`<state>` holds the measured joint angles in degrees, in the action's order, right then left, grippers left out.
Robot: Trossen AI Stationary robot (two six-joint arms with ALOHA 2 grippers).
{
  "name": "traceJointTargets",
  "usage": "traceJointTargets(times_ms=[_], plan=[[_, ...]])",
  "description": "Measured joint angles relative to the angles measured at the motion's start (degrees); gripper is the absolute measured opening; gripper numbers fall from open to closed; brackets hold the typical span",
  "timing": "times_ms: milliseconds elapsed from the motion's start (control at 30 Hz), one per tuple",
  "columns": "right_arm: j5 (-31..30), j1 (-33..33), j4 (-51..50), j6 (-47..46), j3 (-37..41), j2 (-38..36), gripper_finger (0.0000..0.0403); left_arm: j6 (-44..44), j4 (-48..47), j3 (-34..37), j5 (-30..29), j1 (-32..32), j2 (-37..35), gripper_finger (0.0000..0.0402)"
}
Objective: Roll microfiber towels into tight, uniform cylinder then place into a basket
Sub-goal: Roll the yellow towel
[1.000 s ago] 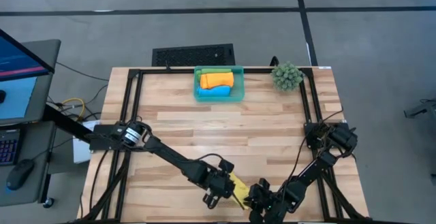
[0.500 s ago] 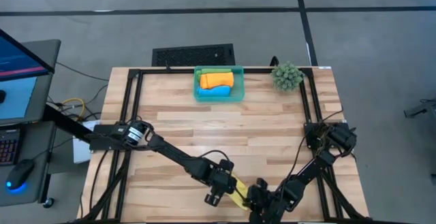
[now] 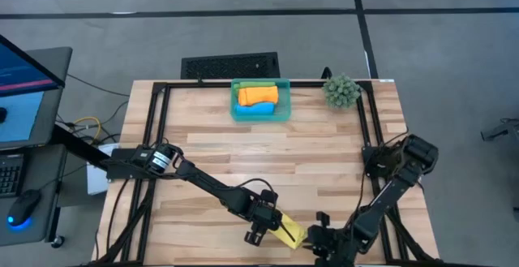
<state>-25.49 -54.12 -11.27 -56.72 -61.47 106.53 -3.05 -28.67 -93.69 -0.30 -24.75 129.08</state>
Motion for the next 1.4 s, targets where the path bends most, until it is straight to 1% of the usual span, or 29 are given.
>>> traceJointTargets(times_ms=[67, 133, 233, 300, 333, 433, 500, 567, 667, 767, 900, 967, 1033, 1133, 1233, 1400], plan=[[-2.0, -1.2, -1.6, 0.2, 0.0, -1.8, 0.0098, -0.4, 0.1, 0.0, 0.0, 0.0, 0.0, 0.0122], [-5.2, -2.3, -1.5, 3.3, 0.0, -3.7, 0.0098, -0.6, 0.3, 0.0, 0.0, 0.0, 0.0, 0.0122], [-11.8, -4.3, 2.0, 13.1, 0.0, -5.6, 0.0098, -1.0, 0.6, 0.1, 0.0, 0.0, 0.0, 0.0122], [-13.5, -5.0, 6.3, 19.9, -0.1, -6.1, 0.0098, -1.4, 0.6, 0.1, 0.0, 0.0, 0.0, 0.0122], [-12.9, -5.1, 8.3, 22.3, -0.1, -6.2, 0.0098, -1.8, 0.6, 0.1, 0.0, 0.0, 0.0, 0.0122], [-8.1, -4.7, 11.2, 27.6, -0.1, -6.0, 0.0098, -3.5, 1.1, 0.1, 0.0, 0.0, 0.0, 0.0122], [-6.0, -3.9, 11.7, 28.1, -0.1, -6.0, 0.0098, -5.7, 1.3, 0.1, -0.1, 0.0, 0.0, 0.0122], [-5.4, -3.4, 11.7, 28.1, -0.1, -6.0, 0.0098, -8.4, 1.3, 0.1, -0.3, 0.0, 0.0, 0.0122], [-5.4, -3.1, 11.4, 29.2, -0.1, -6.0, 0.0101, -13.6, 1.5, 0.1, -0.6, 0.0, 0.0, 0.0122], [-5.4, -3.3, 11.1, 31.2, -0.1, -6.0, 0.0115, -17.5, 1.6, 0.1, 0.0, 0.0, 0.0, 0.0121], [-6.9, -3.1, 8.7, 31.3, -0.1, -5.9, 0.0153, -17.7, 1.6, 0.1, 0.8, 0.0, 0.0, 0.0121], [-7.8, -2.6, 8.4, 31.4, -0.2, -4.7, 0.0176, -17.7, 1.6, 0.1, 0.9, 0.0, 0.0, 0.0121], [-7.5, -2.3, 7.9, 33.4, -0.1, -3.0, 0.0197, -17.7, 1.6, 0.1, 1.0, 0.1, 0.0, 0.0122], [-7.4, -2.3, 9.9, 37.4, -0.2, 0.3, 0.0222, -17.7, 1.6, 0.1, 1.2, 0.2, 0.0, 0.0121], [-7.4, -2.1, 10.2, 41.1, -0.2, 2.6, 0.0233, -17.7, 1.6, 0.1, 1.2, 0.2, 0.0, 0.0122], [-8.2, -1.6, 10.0, 41.8, -0.2, 5.4, 0.0234, -17.7, 1.6, 0.1, 1.4, 0.2, 0.0, 0.0121]])
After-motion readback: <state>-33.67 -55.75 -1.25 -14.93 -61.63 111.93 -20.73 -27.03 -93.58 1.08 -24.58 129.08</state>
